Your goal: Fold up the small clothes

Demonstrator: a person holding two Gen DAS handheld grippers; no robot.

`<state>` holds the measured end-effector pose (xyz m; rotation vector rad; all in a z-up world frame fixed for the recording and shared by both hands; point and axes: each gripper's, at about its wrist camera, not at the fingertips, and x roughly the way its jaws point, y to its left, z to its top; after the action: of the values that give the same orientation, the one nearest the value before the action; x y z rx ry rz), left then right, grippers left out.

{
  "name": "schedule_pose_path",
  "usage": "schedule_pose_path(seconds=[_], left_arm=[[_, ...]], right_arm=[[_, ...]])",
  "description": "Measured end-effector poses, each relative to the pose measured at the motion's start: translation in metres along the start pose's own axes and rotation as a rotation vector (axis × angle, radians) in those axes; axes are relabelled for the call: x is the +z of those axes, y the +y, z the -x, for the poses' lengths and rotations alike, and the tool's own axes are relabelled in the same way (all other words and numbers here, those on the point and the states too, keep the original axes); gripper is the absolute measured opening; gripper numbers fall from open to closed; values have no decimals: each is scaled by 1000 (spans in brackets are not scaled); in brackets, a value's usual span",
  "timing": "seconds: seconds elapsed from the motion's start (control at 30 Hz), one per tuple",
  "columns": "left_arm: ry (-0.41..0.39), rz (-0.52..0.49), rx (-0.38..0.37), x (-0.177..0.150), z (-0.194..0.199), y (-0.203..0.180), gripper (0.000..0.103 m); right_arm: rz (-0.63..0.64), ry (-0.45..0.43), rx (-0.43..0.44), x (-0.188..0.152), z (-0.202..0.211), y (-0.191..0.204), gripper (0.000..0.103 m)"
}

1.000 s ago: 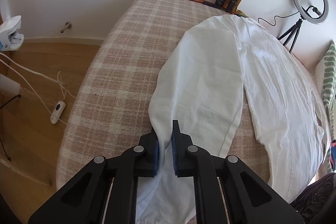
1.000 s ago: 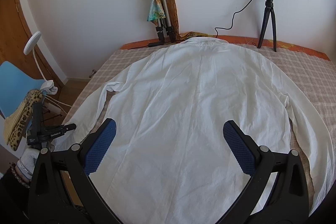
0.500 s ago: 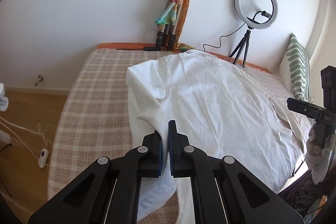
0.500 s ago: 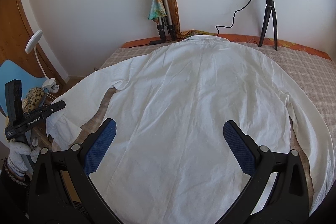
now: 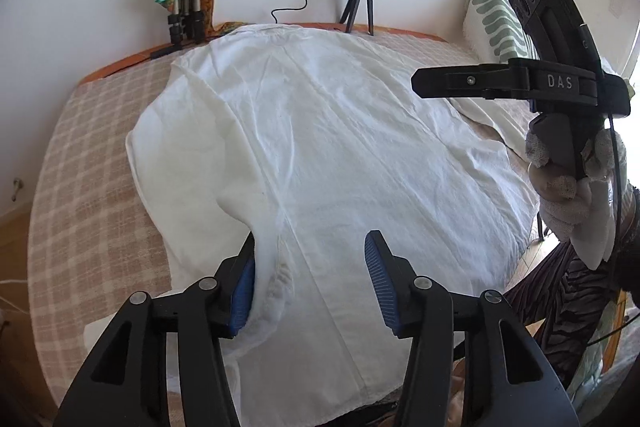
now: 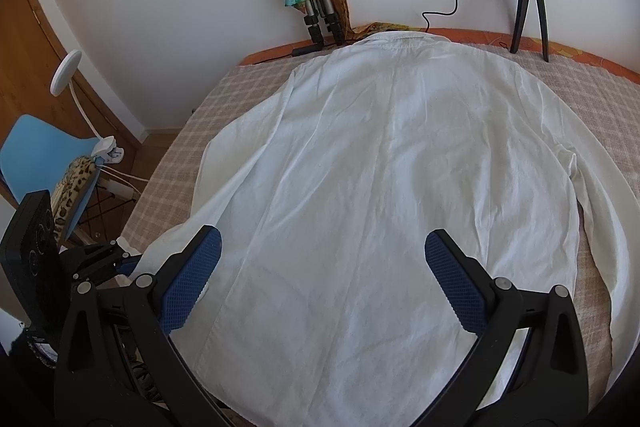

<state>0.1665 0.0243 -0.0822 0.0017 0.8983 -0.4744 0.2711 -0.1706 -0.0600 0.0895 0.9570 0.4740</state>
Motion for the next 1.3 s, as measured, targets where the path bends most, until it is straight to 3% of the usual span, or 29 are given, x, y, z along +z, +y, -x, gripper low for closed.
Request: schedule_pose_path(seconds=[0.13, 0.23, 0.33, 0.47, 0.67, 0.83, 0.87, 0.9, 0.93, 1.03, 1.13, 1.23, 1.3], left_arm=[[-93, 72, -57, -3, 38, 15, 51], [-138, 102, 53, -9, 57, 36, 51], [-130, 201, 96, -19, 58, 67, 51], [-51, 310, 99, -38, 37, 101, 51], [27, 571, -20, -67, 8, 144, 51], [16, 623, -148, -73, -6, 144, 46], [11, 629, -182, -73, -9, 143, 31], [11, 629, -194, -72, -10, 143, 7], [-3, 625, -199, -70, -8, 141, 2], [-73, 569, -224, -60, 10, 131, 3], [-105, 468, -317, -47, 27, 105, 3], [-78, 310, -440, -37, 36, 62, 3], [-60, 221, -435, -35, 37, 37, 3]], right_arm=[[20, 40, 14, -9, -12, 5, 103], [27, 69, 45, -16, -21, 15, 103], [85, 71, 68, -20, -28, 37, 103], [144, 87, 115, -23, -37, 67, 103], [152, 115, 123, -25, -53, 83, 103], [127, 121, 111, -26, -56, 74, 103], [119, 120, 109, -25, -55, 72, 103], [111, 120, 108, -24, -55, 69, 103], [102, 120, 107, -24, -54, 67, 103], [71, 120, 119, -22, -51, 59, 103], [46, 115, 117, -21, -49, 52, 103], [12, 117, 117, -18, -49, 43, 103], [-9, 128, 122, -18, -52, 37, 103]])
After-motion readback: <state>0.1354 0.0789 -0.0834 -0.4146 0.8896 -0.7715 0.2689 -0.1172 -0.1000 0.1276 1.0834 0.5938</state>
